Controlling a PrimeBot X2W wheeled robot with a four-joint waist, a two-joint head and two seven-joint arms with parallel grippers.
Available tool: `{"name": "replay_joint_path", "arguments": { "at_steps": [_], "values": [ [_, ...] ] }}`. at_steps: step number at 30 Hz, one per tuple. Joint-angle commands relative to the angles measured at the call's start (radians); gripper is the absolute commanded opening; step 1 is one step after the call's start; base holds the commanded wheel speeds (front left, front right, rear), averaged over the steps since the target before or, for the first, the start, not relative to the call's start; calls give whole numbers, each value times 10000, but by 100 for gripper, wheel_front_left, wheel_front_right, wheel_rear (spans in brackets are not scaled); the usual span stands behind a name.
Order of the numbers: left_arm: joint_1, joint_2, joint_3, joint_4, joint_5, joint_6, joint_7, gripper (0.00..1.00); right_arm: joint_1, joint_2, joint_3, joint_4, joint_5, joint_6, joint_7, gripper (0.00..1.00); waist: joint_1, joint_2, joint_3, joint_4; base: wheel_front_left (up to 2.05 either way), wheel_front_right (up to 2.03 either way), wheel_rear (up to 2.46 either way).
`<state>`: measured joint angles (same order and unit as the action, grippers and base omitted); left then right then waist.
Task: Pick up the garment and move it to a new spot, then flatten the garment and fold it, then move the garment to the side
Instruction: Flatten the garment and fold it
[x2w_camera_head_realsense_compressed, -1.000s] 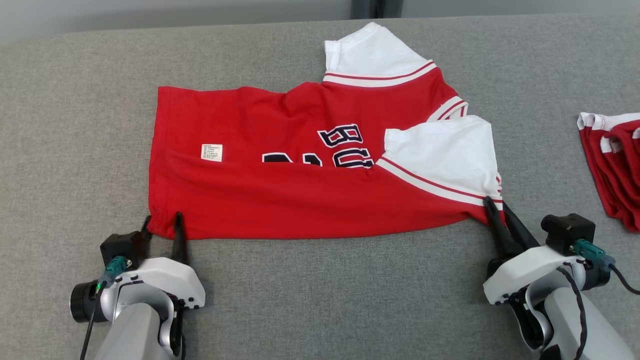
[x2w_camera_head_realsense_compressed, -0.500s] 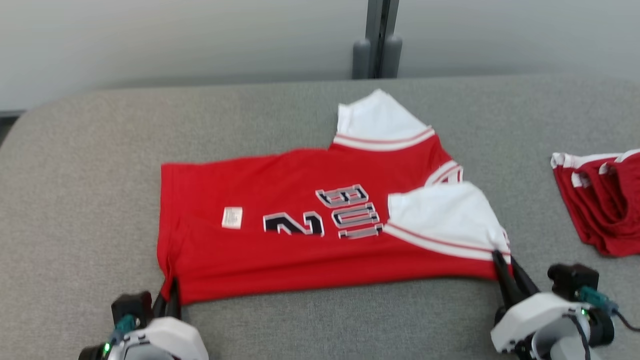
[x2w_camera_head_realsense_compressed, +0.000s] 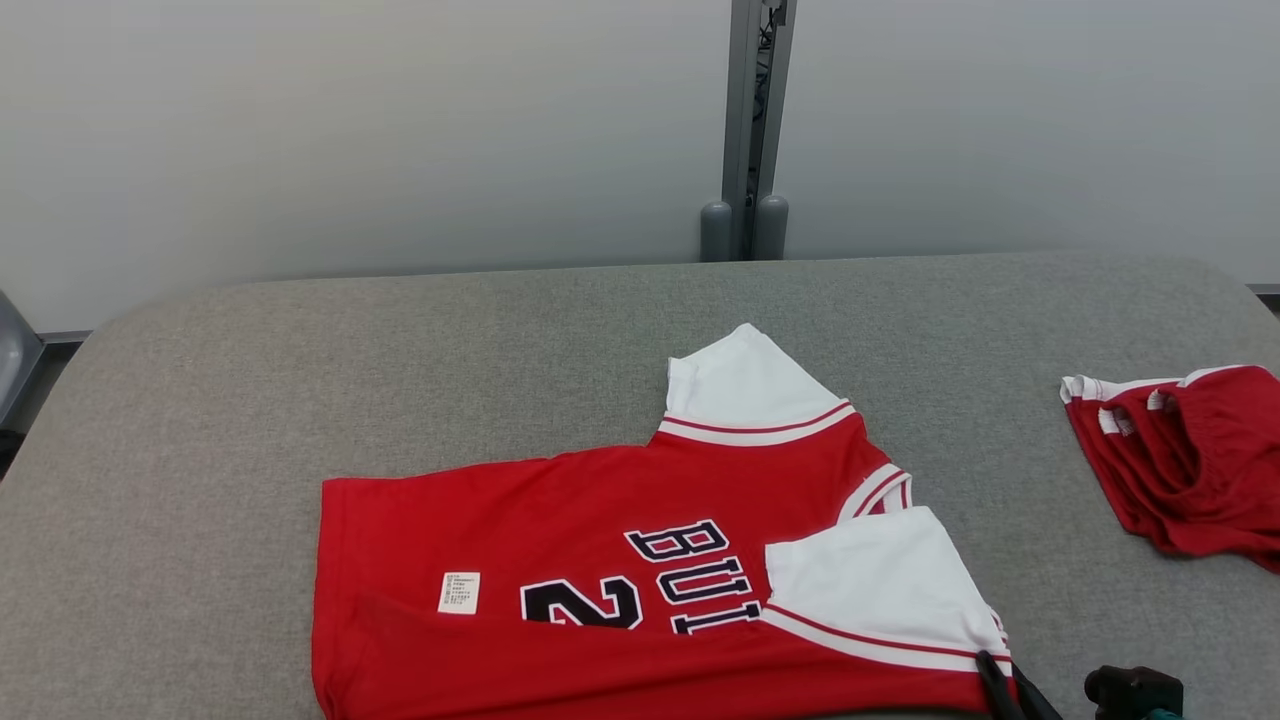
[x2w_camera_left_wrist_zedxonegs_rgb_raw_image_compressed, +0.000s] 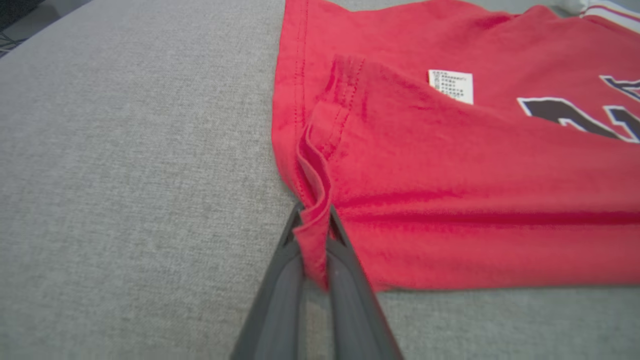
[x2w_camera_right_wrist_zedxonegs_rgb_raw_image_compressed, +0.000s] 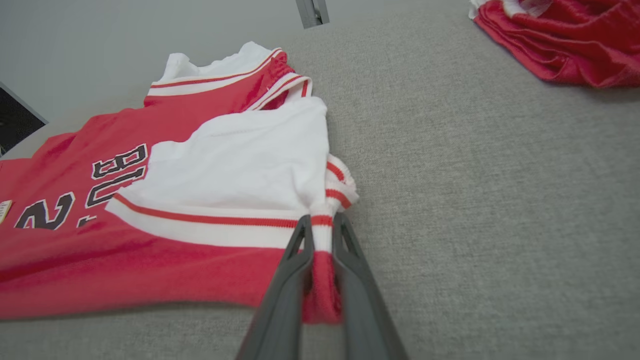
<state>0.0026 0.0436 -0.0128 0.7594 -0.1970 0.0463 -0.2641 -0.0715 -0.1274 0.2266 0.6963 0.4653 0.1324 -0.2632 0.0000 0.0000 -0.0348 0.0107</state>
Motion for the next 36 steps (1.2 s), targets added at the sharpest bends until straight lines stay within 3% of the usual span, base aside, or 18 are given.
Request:
{"name": "replay_joint_path", "arguments": {
  "at_steps": [1,2,3,4,5,12,16,26,36],
  "values": [
    [103,143,45,-17,-95,128,4,0,68,-147,-59,44,44,-31,-19,0,0,0,40,13,0,0,0],
    [92,144,21,-33,-165,146,4,0,62,-144,-44,77,38,-31,-18,0,0,0,60,19,0,0,0],
    [62,142,-20,-73,-174,175,4,5,21,-144,-57,105,26,-31,-19,28,0,0,82,32,0,0,0],
    [8,140,-62,-129,-222,235,4,47,-54,-123,-90,132,23,-31,-18,75,0,0,105,46,0,0,0],
    [-74,134,-108,-222,-238,260,2,100,-177,-103,-141,62,24,-29,-18,100,0,0,132,61,0,0,0],
    [-741,111,-138,-718,-32,391,2,100,-828,-253,-638,-501,-618,-19,-16,100,0,0,395,148,0,0,0],
    [-1781,365,-163,-357,73,148,4,100,-1758,-424,-578,-613,-1014,-17,-16,100,0,0,811,191,0,0,0],
    [-5020,884,-555,1505,176,-428,1265,100,-4441,-548,642,412,-1171,-19,232,100,0,0,1732,150,0,0,0],
    [-6652,1075,-528,3045,-169,-605,2804,100,-5768,-479,1829,1187,-690,-19,226,100,0,0,2408,70,0,0,0]
  ]
}}
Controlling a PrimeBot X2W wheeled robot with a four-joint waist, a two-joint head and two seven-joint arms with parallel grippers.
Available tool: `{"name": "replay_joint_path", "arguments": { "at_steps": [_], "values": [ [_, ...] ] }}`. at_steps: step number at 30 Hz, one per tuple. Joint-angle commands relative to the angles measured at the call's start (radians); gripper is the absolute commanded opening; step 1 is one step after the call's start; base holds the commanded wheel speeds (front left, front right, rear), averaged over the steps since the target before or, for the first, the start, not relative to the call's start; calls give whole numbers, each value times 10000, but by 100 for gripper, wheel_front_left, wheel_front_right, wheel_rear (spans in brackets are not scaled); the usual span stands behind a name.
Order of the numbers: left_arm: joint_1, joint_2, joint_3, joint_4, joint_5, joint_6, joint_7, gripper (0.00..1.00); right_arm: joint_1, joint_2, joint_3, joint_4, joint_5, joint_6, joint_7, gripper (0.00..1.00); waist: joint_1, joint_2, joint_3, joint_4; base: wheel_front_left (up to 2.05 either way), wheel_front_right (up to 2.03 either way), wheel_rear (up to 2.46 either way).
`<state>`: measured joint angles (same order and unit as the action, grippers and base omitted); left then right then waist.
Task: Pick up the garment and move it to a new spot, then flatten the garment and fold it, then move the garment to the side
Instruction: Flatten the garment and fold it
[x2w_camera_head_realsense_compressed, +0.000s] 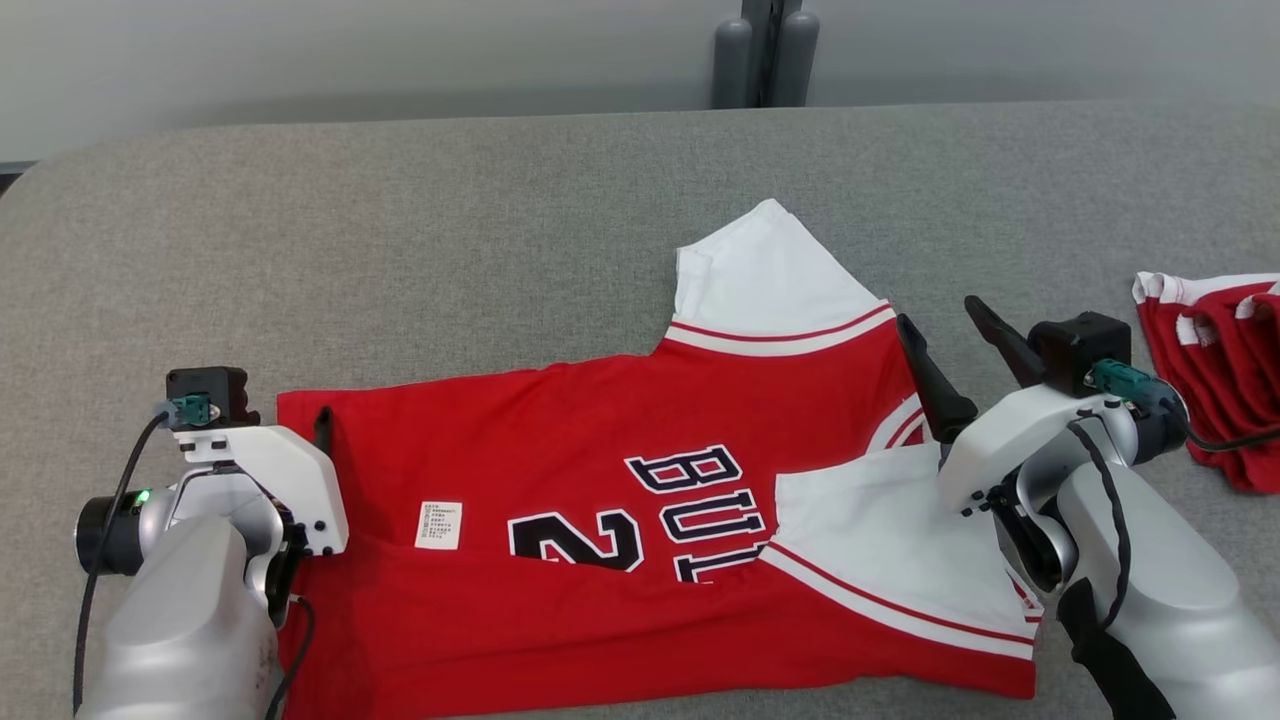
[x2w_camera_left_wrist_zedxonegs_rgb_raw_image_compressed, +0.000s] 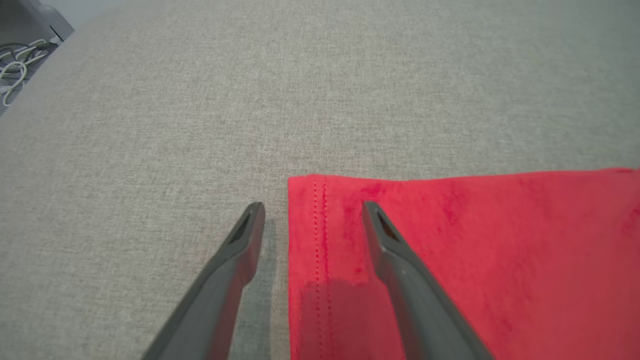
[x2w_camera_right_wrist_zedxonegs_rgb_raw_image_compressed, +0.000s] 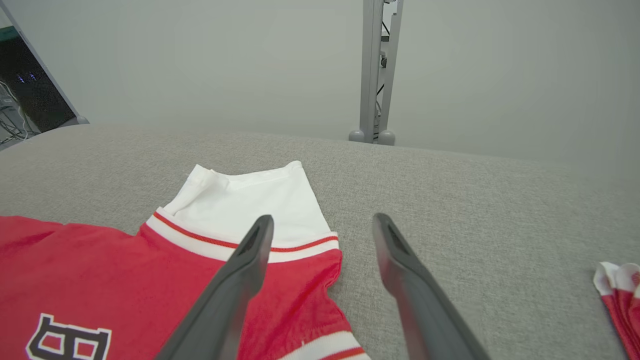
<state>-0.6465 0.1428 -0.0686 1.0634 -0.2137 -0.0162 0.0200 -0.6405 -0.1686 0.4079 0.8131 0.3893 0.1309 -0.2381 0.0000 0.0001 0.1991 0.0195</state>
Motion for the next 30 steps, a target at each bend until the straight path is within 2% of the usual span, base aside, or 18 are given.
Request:
{"name": "replay_joint_path", "arguments": {
  "at_steps": [1,6,9,10,11,12,13,14,21,30],
  "values": [
    [-253,127,19,105,2,51,-19,100,-166,-80,107,63,103,-3,-38,100,0,-1,133,-23,0,0,0],
    [-702,221,21,520,-66,183,-2,100,-706,-222,532,223,341,-3,-43,100,0,-1,554,-16,0,0,0],
    [-963,176,-59,786,-115,-11,190,100,-1082,-333,771,246,480,-3,17,100,0,-1,789,35,0,0,0],
    [-1058,86,-128,949,-153,-176,272,67,-1364,-430,929,252,597,-3,75,100,0,-1,914,104,0,0,0],
    [-1099,41,-205,1038,-119,-255,339,44,-1513,-479,1009,262,663,-3,130,100,0,-1,970,148,0,0,0],
    [-1140,5,-286,1083,-67,-351,354,12,-1654,-499,1123,275,731,-3,254,100,0,-1,1021,193,0,0,0],
    [-1140,5,-286,1083,-67,-351,354,12,-1654,-499,1123,275,731,-3,254,100,0,-1,1021,193,0,0,0],
    [-1186,-53,-359,1124,-43,-412,332,0,-1816,-545,1222,289,774,-3,342,100,0,-1,1064,249,0,0,0],
    [-1644,-424,-947,933,236,-616,-367,0,-3106,-787,1825,668,1365,-3,1436,100,0,-1,1384,965,0,0,0],
    [-2143,-843,-1580,736,149,-706,-1106,0,-4372,-1248,2447,2075,2012,-3,3303,100,0,-1,1951,2142,0,0,0]
  ]
}}
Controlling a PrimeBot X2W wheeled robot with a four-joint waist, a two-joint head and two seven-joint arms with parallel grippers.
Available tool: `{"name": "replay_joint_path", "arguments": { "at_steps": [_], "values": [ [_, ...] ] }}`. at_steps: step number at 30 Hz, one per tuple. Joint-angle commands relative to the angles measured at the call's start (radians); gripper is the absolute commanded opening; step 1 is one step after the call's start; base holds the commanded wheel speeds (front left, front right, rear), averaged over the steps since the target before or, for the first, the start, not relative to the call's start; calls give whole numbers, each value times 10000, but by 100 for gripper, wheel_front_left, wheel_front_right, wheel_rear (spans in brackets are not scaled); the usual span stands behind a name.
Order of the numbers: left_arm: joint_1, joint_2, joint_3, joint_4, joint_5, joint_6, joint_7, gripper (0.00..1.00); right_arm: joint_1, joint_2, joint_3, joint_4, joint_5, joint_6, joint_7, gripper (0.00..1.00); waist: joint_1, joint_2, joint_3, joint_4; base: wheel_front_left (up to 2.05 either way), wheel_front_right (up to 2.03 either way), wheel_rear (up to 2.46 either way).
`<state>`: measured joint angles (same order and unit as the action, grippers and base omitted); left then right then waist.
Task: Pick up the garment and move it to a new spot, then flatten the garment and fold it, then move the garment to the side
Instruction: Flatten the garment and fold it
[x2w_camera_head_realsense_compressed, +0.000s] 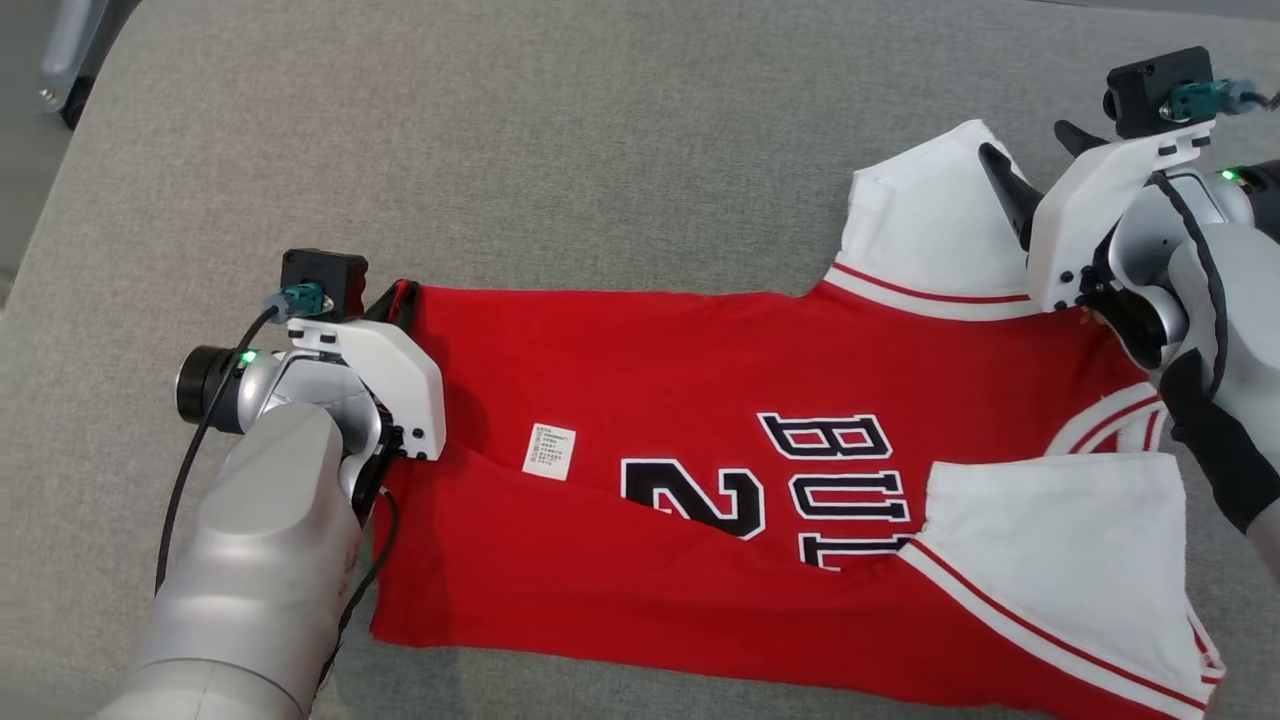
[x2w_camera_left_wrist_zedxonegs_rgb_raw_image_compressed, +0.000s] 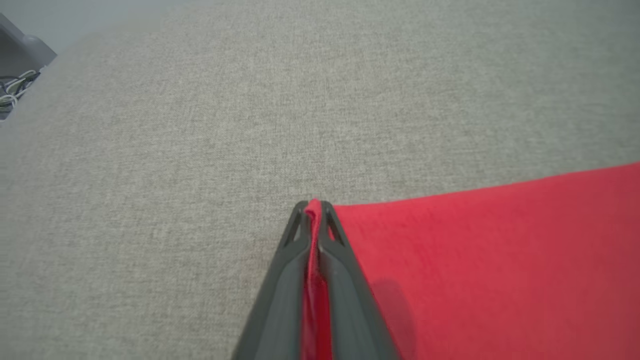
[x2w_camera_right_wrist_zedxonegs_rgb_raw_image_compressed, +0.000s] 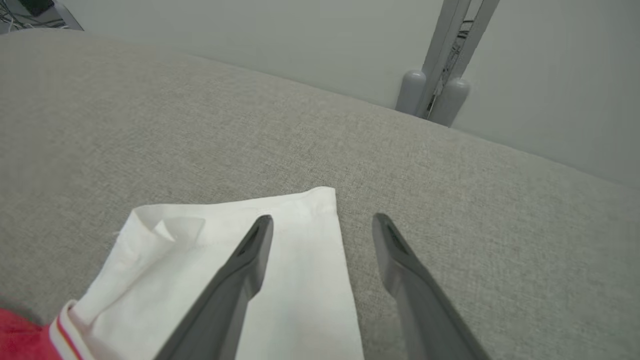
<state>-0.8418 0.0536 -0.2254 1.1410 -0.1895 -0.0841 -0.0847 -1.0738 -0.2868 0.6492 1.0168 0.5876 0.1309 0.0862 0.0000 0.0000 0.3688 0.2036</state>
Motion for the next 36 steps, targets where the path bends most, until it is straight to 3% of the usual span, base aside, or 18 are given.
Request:
{"name": "replay_joint_path", "arguments": {
  "at_steps": [1,8,9,10,18,25,30,36],
  "values": [
    [-232,23,-83,-52,-122,-37,-87,0,-166,-83,59,188,157,-3,243,100,0,0,335,395,0,0,0],
    [-295,1,-914,-424,-984,-62,-214,0,-738,-217,589,816,369,-3,1137,99,0,0,730,695,0,0,0],
    [-285,-3,-1055,-483,-1115,-22,-227,0,-750,-228,651,881,345,-3,1118,40,0,0,762,707,0,0,0],
    [-271,-6,-1188,-534,-1254,26,-233,0,-787,-267,648,949,376,-3,992,0,0,0,785,715,0,0,0],
    [-559,7,-1840,-805,-1931,657,-872,0,-1484,-491,426,1781,-95,-5,-986,0,0,0,855,679,0,0,0],
    [-774,94,-1663,-712,-2009,1130,-1650,0,-1709,-305,87,2315,-365,-5,-2737,0,0,0,610,358,0,0,0],
    [-530,206,-1585,-684,-2002,1164,-1778,0,-1504,-139,-79,2402,-334,-5,-3224,0,0,0,320,90,0,0,0],
    [173,506,-1403,-1028,-1896,1210,-1812,0,-542,105,-83,1545,4,-3,-3504,0,0,0,-323,-403,0,0,0]
  ]
}}
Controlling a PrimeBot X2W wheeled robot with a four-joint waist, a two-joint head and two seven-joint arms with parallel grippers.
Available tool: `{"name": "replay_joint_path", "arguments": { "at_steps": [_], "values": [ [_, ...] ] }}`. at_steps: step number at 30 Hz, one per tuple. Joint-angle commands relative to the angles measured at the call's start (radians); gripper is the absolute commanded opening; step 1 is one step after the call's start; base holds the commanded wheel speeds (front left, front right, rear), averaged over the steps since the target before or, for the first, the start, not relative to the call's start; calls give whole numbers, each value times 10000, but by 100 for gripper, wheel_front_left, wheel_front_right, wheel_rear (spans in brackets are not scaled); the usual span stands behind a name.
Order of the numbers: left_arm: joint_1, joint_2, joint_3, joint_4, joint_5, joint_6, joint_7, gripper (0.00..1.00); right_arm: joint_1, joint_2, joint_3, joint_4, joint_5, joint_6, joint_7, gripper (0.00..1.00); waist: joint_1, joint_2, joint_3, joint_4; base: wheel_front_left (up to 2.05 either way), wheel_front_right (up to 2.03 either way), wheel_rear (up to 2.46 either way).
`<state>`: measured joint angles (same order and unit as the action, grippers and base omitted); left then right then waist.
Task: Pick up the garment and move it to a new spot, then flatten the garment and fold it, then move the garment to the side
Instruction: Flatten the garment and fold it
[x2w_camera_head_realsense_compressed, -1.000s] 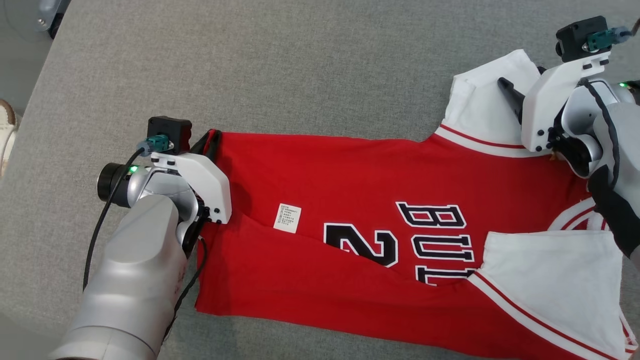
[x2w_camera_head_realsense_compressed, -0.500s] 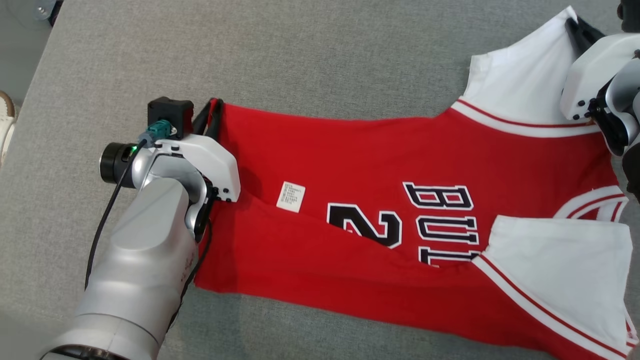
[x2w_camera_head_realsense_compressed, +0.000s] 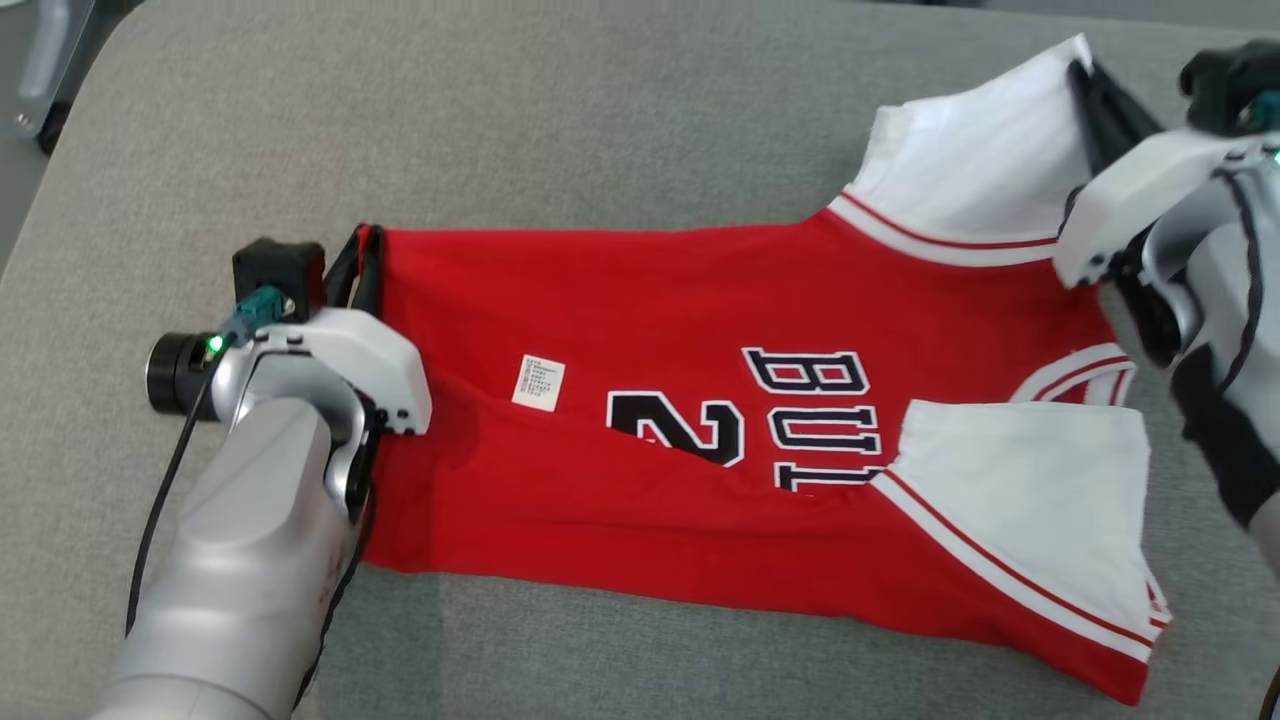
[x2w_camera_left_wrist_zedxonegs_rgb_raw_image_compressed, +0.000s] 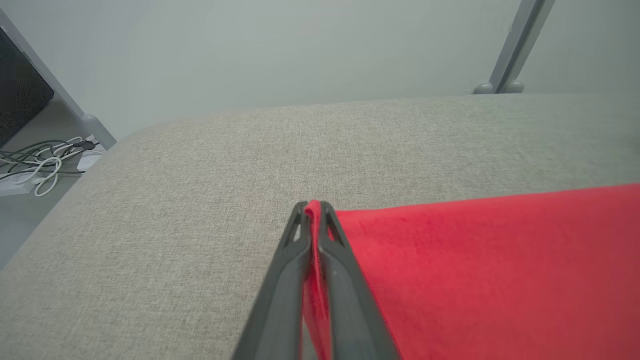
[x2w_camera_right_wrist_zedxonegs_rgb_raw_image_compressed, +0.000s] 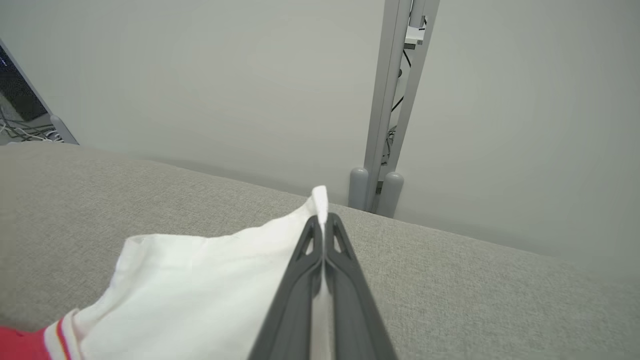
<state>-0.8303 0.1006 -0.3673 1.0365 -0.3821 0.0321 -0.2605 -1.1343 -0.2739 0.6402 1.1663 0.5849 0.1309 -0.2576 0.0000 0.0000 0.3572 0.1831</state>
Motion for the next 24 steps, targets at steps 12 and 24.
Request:
{"name": "replay_joint_path", "arguments": {
  "at_steps": [12,24],
  "values": [
    [2519,844,735,-1071,234,170,-50,0,3617,41,79,-3198,584,-3,-83,0,0,0,-1548,-1315,0,0,0],
    [4668,812,1293,-1833,502,331,-39,0,6306,527,-448,-4286,806,-3,-85,0,0,0,-2558,-1937,0,0,0]
  ]
}}
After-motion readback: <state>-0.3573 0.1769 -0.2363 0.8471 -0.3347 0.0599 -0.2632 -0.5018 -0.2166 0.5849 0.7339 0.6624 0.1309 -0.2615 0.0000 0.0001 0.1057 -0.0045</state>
